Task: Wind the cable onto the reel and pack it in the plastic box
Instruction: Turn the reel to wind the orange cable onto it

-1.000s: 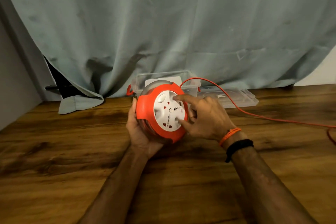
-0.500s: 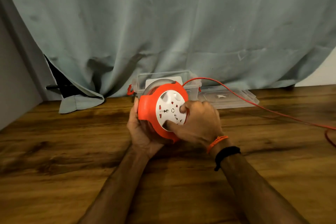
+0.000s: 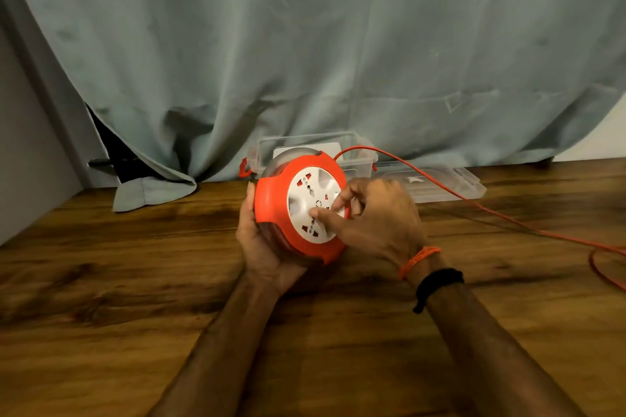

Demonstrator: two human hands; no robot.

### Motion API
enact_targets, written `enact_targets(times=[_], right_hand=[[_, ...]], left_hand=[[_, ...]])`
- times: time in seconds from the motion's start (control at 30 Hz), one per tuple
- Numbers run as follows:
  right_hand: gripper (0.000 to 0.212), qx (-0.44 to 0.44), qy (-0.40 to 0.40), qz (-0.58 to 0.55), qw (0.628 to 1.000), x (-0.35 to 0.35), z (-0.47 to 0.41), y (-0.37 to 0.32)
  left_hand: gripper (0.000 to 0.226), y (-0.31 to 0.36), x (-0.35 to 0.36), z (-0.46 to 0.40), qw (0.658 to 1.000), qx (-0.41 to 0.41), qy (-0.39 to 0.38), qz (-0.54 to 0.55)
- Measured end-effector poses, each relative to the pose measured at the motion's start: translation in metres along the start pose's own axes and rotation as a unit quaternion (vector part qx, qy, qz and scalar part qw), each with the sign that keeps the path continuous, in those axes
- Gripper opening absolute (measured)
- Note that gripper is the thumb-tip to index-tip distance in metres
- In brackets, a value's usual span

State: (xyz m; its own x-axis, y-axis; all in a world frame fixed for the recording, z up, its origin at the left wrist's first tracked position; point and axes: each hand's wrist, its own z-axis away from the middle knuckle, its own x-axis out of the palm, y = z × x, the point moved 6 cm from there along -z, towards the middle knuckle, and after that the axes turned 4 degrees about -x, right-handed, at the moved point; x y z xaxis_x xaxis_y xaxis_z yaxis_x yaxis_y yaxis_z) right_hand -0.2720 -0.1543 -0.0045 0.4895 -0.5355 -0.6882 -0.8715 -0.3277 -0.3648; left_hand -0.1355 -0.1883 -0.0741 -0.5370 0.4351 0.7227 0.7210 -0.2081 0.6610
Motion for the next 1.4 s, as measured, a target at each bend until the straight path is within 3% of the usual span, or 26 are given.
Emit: enact_targets(times=[0.07, 0.2, 0.43, 0.53, 0.63, 0.77, 0.83, 0.93, 0.97, 1.0, 1.03, 1.1, 1.23, 1.37, 1.4], right_hand=[[0.038, -0.07, -0.024, 0.016, 0.997, -0.012, 0.002, -0.008], [0.062, -0.111, -0.083, 0.095, 0.986, -0.012, 0.005, -0.014], [0.067, -0.136, -0.046, 0.125, 0.982, -0.004, 0.009, -0.01], [0.065, -0.137, 0.004, 0.147, 0.98, -0.007, 0.01, -0.008], [0.064, -0.062, 0.02, 0.114, 0.991, -0.004, 0.015, -0.007], [0.059, 0.091, 0.025, -0.016, 0.995, 0.011, 0.019, -0.005], [0.057, 0.174, 0.014, -0.097, 0.98, 0.023, 0.025, 0.006], [0.038, 0.248, -0.157, -0.192, 0.936, 0.068, 0.039, 0.014], [0.029, 0.265, -0.149, -0.253, 0.918, 0.07, 0.041, 0.012], [0.025, 0.268, -0.09, -0.298, 0.912, 0.062, 0.037, 0.009], [0.026, 0.257, -0.034, -0.318, 0.912, 0.053, 0.031, 0.006], [0.033, 0.231, 0.0, -0.318, 0.92, 0.041, 0.02, -0.004], [0.052, 0.169, -0.012, -0.193, 0.967, 0.014, 0.011, -0.003], [0.035, 0.007, -0.014, -0.043, 0.999, -0.013, 0.001, -0.005], [0.04, -0.03, -0.036, -0.016, 0.999, -0.015, 0.001, -0.007]], left_hand=[[0.075, 0.0, 0.003, 0.0, 1.0, 0.0, 0.016, -0.005], [0.078, -0.004, 0.003, 0.001, 1.0, -0.024, 0.015, -0.012], [0.079, -0.007, 0.004, 0.0, 0.999, -0.05, -0.008, -0.012], [0.078, -0.008, 0.003, -0.001, 0.999, -0.05, -0.009, -0.005], [0.078, -0.006, 0.004, -0.002, 0.999, -0.029, -0.012, -0.006], [0.071, -0.002, 0.004, -0.002, 1.0, 0.011, 0.004, -0.012], [0.069, 0.0, 0.004, -0.001, 0.999, 0.031, 0.012, -0.021], [0.068, 0.002, 0.006, 0.0, 0.997, 0.046, 0.038, -0.049], [0.07, 0.002, 0.007, 0.001, 0.996, 0.051, 0.044, -0.062], [0.075, 0.002, 0.007, 0.001, 0.995, 0.054, 0.049, -0.07], [0.08, 0.002, 0.007, 0.002, 0.995, 0.054, 0.053, -0.071], [0.081, 0.002, 0.005, 0.002, 0.995, 0.053, 0.059, -0.058], [0.076, 0.001, 0.003, -0.001, 0.998, 0.033, 0.041, -0.027], [0.078, -0.002, 0.003, -0.001, 1.0, 0.002, 0.017, -0.017], [0.078, -0.003, 0.004, -0.001, 1.0, -0.001, 0.009, -0.015]])
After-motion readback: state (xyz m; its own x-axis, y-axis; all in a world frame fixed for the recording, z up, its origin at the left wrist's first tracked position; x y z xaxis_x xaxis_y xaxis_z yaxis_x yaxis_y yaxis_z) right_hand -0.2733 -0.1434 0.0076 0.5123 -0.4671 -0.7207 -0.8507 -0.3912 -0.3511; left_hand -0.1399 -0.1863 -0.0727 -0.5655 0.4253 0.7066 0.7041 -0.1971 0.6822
